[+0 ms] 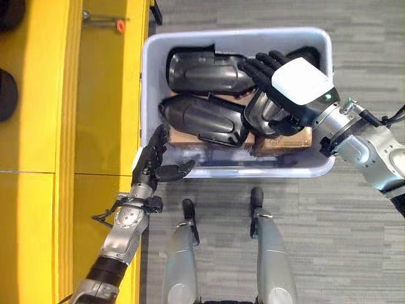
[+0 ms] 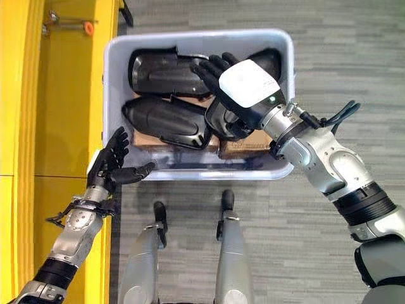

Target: Move parts from the plastic box to the shelf.

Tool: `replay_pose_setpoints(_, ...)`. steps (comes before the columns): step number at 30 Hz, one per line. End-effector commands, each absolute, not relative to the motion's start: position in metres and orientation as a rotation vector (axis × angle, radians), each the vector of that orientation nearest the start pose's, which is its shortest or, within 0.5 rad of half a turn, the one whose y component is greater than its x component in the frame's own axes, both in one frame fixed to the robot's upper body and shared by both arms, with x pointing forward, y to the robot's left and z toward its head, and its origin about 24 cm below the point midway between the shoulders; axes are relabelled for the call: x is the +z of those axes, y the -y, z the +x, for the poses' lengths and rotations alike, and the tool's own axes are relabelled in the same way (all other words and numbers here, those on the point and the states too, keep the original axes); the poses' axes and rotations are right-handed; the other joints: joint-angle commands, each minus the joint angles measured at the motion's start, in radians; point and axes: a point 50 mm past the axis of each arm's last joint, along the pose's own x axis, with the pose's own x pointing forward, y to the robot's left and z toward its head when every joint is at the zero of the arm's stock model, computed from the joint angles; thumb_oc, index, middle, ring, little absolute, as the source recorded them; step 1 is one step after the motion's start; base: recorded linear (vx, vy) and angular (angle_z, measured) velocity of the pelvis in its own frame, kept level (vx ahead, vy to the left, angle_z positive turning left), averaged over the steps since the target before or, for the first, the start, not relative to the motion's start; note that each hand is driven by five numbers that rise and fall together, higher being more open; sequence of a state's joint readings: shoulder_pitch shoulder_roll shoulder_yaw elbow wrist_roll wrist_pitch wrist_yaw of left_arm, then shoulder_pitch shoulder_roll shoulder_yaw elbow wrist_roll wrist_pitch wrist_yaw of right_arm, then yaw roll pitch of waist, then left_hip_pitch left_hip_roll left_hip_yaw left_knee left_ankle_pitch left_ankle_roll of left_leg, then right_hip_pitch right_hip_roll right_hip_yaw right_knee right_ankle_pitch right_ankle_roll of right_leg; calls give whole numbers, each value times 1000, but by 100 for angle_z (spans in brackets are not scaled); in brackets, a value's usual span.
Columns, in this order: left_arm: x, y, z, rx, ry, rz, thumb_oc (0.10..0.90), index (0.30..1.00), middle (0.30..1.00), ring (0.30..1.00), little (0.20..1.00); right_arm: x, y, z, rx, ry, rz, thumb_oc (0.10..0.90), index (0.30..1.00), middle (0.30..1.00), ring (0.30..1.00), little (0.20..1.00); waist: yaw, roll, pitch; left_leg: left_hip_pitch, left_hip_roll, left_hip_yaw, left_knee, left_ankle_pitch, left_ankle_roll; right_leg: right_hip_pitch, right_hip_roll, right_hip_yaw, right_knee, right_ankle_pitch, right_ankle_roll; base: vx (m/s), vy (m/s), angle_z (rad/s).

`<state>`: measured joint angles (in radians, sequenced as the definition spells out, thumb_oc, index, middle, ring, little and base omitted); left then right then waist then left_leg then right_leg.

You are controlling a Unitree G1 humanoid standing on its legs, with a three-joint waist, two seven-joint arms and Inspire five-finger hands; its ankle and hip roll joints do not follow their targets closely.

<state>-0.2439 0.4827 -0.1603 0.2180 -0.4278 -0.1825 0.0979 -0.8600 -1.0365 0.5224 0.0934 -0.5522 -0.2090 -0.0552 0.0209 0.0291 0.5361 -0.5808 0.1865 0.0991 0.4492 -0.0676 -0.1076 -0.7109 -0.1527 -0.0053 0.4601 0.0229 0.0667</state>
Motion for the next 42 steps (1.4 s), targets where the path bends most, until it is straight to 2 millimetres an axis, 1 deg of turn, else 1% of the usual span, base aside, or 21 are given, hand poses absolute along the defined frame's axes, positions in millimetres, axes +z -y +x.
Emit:
replay_pose_setpoints(1, 137, -218, 287, -52, 428, 90, 900, 1000, 1000, 1000, 1000, 325, 171, 311, -43, 1040, -1778, 900, 1000, 1000, 1000, 1000, 4, -5, -16, -95, -30, -76, 61, -25, 72, -11, -25, -53, 181, -189, -29, -43, -67, 3)
replay_pose_setpoints(2, 139, -218, 286, -57, 435, 91, 900, 1000, 1000, 1000, 1000, 325, 173, 313, -57, 1016, -1770, 900, 1000, 1000, 1000, 1000, 6, -6, -16, -111, -31, -78, 71, -28, 75, -25, -25, -54, 192, -191, -32, -37, -72, 6)
replay_pose_setpoints(3, 140, -219, 285, -59, 438, 96, 900, 1000, 1000, 1000, 1000, 328, 179, 314, -111, 999, -1758, 900, 1000, 1000, 1000, 1000, 6, -8, -16, -136, -33, -83, 85, -29, 77, -48, -23, -56, 208, -192, -34, -23, -48, 11)
replay_pose_setpoints(5, 141, -219, 284, -55, 444, 100, 900, 1000, 1000, 1000, 1000, 331, 187, 314, -211, 1005, -1747, 900, 1000, 1000, 1000, 1000, 4, -10, -16, -156, -33, -82, 95, -29, 78, -65, -22, -57, 214, -190, -35, -20, -22, 7)
replay_pose_setpoints(6, 141, -219, 283, -54, 444, 101, 900, 1000, 1000, 1000, 1000, 332, 188, 313, -231, 1008, -1743, 900, 1000, 1000, 1000, 1000, 4, -10, -16, -158, -33, -83, 96, -29, 78, -66, -22, -57, 215, -190, -36, 0, 0, 0)
replay_pose_setpoints(7, 139, -221, 281, -44, 439, 94, 900, 1000, 1000, 1000, 1000, 338, 199, 309, -377, 1045, -1685, 900, 1000, 1000, 1000, 1000, 0, -9, -16, -167, -33, -81, 97, -29, 80, -72, -20, -57, 212, -188, -36, 0, 0, 0)
replay_pose_setpoints(11, 135, -223, 276, -26, 440, 74, 900, 1000, 1000, 1000, 1000, 346, 212, 296, -548, 1106, -1639, 900, 1000, 1000, 1000, 1000, -13, -9, -16, -169, -34, -78, 93, -32, 80, -76, -16, -53, 200, -181, -31, -24, 21, -1)
replay_pose_setpoints(13, 134, -221, 274, -17, 442, 69, 900, 1000, 1000, 1000, 1000, 346, 212, 287, -545, 1106, -1662, 900, 1000, 1000, 1000, 1000, -26, -9, -16, -168, -32, -69, 88, -34, 79, -80, -14, -47, 187, -175, -27, -50, 50, -5)
replay_pose_setpoints(18, 134, -222, 272, -14, 443, 62, 900, 1000, 1000, 1000, 1000, 344, 216, 284, -530, 1054, -1678, 900, 1000, 1000, 1000, 1000, -31, -12, -16, -174, -23, -53, 92, -38, 76, -88, -13, -45, 184, -175, -27, -26, 20, -10)
replay_pose_setpoints(19, 132, -222, 272, -14, 436, 65, 900, 1000, 1000, 1000, 1000, 343, 219, 286, -540, 1043, -1668, 900, 1000, 1000, 1000, 1000, -32, -14, -16, -158, -23, -59, 100, -63, 69, -71, -11, -39, 194, -198, -20, -54, -30, -11)
replay_pose_setpoints(20, 133, -222, 273, -16, 441, 66, 900, 1000, 1000, 1000, 1000, 345, 222, 286, -569, 1047, -1640, 900, 1000, 1000, 1000, 1000, -31, -16, -16, -180, -19, -51, 97, -40, 75, -91, -11, -46, 190, -179, -29, -39, -36, -5)
replay_pose_setpoints(21, 133, -221, 273, -18, 442, 66, 900, 1000, 1000, 1000, 1000, 346, 223, 286, -582, 1048, -1630, 900, 1000, 1000, 1000, 1000, -32, -16, -16, -182, -17, -50, 98, -40, 74, -93, -11, -48, 192, -179, -29, -33, -28, -3)
replay_pose_setpoints(22, 131, -221, 272, -21, 434, 66, 900, 1000, 1000, 1000, 1000, 345, 224, 288, -583, 1036, -1625, 900, 1000, 1000, 1000, 1000, -32, -16, -16, -164, -19, -58, 103, -63, 67, -77, -9, -42, 199, -200, -22, 38, -11, 0)
replay_pose_setpoints(24, 130, -221, 272, -24, 433, 59, 900, 1000, 1000, 1000, 1000, 346, 226, 289, -585, 1023, -1625, 900, 1000, 1000, 1000, 1000, -35, -16, -16, -168, -20, -59, 101, -61, 66, -82, -8, -41, 190, -194, -21, -28, -7, 1)
replay_pose_setpoints(25, 132, -221, 273, -23, 443, 59, 900, 1000, 1000, 1000, 1000, 348, 226, 288, -590, 1029, -1626, 900, 1000, 1000, 1000, 1000, -36, -17, -16, -189, -18, -51, 96, -39, 73, -102, -10, -47, 182, -172, -28, -108, -20, 1)
replay_pose_setpoints(27, 130, -222, 272, -23, 442, 60, 900, 1000, 1000, 1000, 1000, 345, 227, 289, -559, 1003, -1655, 900, 1000, 1000, 1000, 1000, -39, -20, -16, -193, -13, -47, 89, -34, 71, -108, -8, -51, 173, -168, -29, -47, -31, 0)
replay_pose_setpoints(28, 128, -221, 271, -24, 436, 62, 900, 1000, 1000, 1000, 1000, 342, 227, 290, -545, 991, -1667, 900, 1000, 1000, 1000, 1000, -40, -21, -16, -174, -12, -53, 92, -55, 63, -91, -7, -46, 178, -188, -22, 26, -34, -1)
replay_pose_setpoints(31, 128, -220, 270, -31, 438, 72, 900, 1000, 1000, 1000, 1000, 338, 229, 291, -520, 971, -1708, 900, 1000, 1000, 1000, 1000, -41, -25, -16, -177, -7, -49, 89, -54, 60, -94, -7, -48, 173, -187, -21, -12, -43, 0)
replay_pose_setpoints(34, 129, -220, 271, -35, 443, 74, 900, 1000, 1000, 1000, 1000, 337, 229, 294, -492, 953, -1738, 900, 1000, 1000, 1000, 1000, -41, -25, -16, -188, -5, -52, 92, -52, 59, -106, -8, -48, 176, -185, -21, -41, -48, -1)
replay_pose_setpoints(42, 137, -220, 274, -42, 471, 95, 900, 1000, 1000, 1000, 1000, 335, 229, 306, -448, 880, -1749, 900, 1000, 1000, 1000, 1000, -36, -25, -16, -264, -6, -68, 137, -58, 61, -181, -9, -54, 236, -198, -28, -25, -57, 2)
